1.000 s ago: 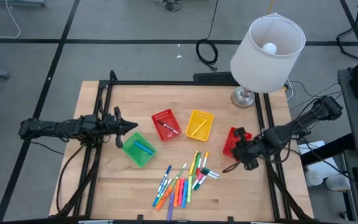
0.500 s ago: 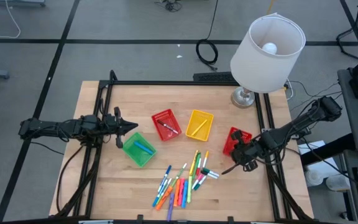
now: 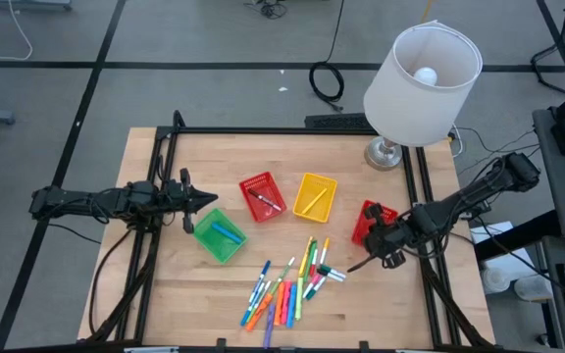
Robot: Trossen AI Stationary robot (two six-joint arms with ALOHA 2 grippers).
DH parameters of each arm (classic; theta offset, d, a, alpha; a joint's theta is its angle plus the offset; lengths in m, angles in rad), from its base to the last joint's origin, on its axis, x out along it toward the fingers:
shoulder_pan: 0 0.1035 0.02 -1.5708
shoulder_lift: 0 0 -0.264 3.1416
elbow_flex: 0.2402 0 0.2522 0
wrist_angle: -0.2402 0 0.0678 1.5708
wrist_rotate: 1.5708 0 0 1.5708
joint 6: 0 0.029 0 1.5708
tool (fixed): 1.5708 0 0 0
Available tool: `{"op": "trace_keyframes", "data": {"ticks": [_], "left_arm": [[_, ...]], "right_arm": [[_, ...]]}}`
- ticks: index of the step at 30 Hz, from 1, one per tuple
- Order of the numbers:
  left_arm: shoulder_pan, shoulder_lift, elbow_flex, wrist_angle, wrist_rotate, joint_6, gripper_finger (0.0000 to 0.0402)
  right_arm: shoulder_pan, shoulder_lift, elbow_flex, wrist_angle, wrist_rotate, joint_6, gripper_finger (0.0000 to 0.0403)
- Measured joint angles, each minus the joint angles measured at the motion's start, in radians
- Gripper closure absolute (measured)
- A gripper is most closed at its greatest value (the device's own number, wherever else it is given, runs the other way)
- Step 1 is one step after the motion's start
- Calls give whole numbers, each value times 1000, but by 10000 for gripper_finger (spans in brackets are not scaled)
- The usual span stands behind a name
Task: Pick & Place Markers
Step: Put the black marker into the right red bin, then put the left orange highlighter into the green bin
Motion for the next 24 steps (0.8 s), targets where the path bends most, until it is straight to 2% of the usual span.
{"op": "trace_keyframes", "data": {"ticks": [7, 14, 17, 20, 24], "left_arm": [[0, 0, 0, 1, -13, 0, 382], [0, 0, 0, 1, -13, -2, 382], [0, 0, 0, 1, -13, -7, 382], [0, 0, 0, 1, -13, -9, 382], [0, 0, 0, 1, -13, -9, 382]], "right_arm": [[-25, 0, 1, 0, 2, 2, 316], [-32, 0, 1, 13, 5, 4, 318], [-31, -22, 26, 36, 48, 51, 329], [-13, -106, 79, 48, 81, 56, 348], [25, -314, 94, 179, 108, -16, 383]]}}
